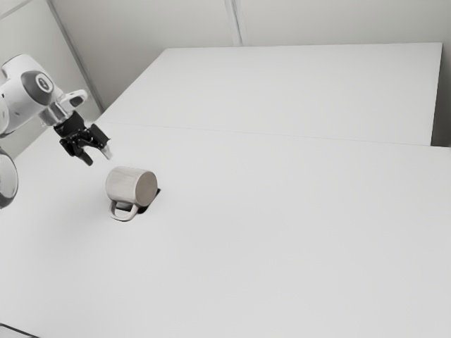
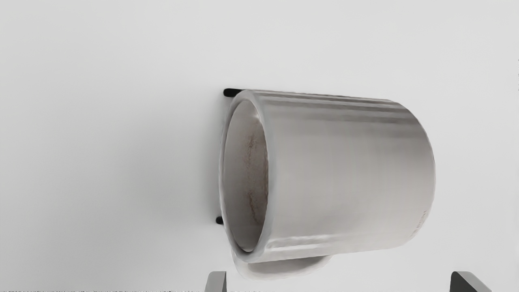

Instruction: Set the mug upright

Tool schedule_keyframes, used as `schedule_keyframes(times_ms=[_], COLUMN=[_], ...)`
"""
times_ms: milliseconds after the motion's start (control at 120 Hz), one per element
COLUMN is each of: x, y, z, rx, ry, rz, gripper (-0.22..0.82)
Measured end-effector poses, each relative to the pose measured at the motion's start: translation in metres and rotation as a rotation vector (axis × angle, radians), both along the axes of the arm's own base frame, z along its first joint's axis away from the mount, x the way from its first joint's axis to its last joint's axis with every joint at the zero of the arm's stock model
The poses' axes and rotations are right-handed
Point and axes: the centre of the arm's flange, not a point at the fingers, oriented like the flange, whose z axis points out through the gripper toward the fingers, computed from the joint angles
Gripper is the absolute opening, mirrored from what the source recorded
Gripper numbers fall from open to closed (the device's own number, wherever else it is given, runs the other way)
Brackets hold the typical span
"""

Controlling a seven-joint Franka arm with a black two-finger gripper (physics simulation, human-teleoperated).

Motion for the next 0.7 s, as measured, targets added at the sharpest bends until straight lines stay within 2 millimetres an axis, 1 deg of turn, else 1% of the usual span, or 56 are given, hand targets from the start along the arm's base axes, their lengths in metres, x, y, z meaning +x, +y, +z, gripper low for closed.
schedule_keyframes(times_ms=[92,183,258,375,517,592,658,700], x=[-0.004,-0.004,0.004,0.005,0.009,0.008,0.008,0.008], y=[0.026,0.037,0.035,0.035,0.026,0.022,0.02,0.02], z=[-0.02,-0.042,-0.06,-0.083,-0.098,-0.105,-0.107,-0.106], rx=[-0.094,-0.206,-0.287,-0.415,-0.529,-0.572,-0.593,-0.601], ry=[0.016,0.021,0.019,-0.009,-0.059,-0.076,-0.09,-0.098], rz=[0.0,-0.013,-0.037,-0.04,-0.037,-0.028,-0.026,-0.027], gripper=[0.6,0.6,0.6,0.6,0.6,0.6,0.59,0.56])
